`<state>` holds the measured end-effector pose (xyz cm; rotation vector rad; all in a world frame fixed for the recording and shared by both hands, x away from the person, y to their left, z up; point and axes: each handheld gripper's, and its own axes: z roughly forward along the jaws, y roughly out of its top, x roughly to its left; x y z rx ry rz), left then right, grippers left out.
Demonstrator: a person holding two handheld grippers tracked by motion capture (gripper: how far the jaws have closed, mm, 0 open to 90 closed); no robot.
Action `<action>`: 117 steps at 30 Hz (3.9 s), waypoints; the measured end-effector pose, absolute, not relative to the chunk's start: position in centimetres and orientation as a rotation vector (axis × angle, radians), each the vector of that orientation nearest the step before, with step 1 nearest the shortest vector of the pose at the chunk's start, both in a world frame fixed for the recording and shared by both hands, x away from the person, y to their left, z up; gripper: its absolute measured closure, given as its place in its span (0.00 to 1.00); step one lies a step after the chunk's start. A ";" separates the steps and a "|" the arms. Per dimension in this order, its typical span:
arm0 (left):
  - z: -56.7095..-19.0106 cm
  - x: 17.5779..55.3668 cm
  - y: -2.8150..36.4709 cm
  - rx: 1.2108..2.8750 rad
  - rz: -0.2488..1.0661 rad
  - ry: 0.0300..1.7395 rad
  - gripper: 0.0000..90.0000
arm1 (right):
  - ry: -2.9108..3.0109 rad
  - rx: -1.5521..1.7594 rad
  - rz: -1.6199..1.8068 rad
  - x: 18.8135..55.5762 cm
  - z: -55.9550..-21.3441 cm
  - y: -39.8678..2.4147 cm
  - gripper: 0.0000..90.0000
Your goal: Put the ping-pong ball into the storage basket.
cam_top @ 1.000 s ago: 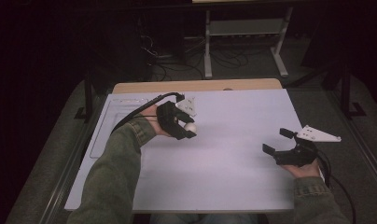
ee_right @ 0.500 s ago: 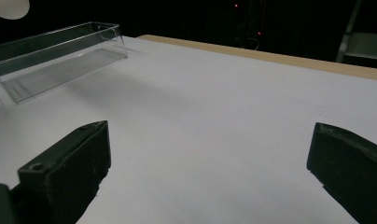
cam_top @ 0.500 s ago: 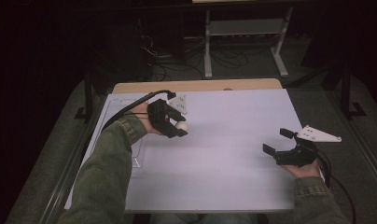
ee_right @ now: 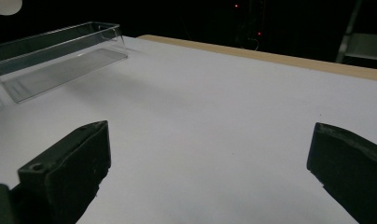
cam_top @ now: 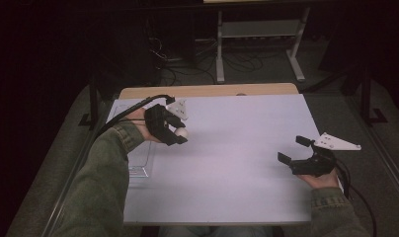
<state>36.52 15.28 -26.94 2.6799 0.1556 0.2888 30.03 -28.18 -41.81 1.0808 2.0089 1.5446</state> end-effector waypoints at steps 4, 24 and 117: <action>-26.9 36.6 15.8 2.704 0.292 0.173 0.57 | 2.007 1.082 1.546 30.0 -41.8 -28.2 0.00; -26.2 36.4 18.7 2.769 0.291 0.250 0.57 | 2.011 1.086 1.543 30.0 -41.8 -28.2 0.00; -34.2 38.3 25.9 2.949 0.077 0.533 0.57 | 2.005 1.096 1.530 29.8 -41.8 -28.6 0.00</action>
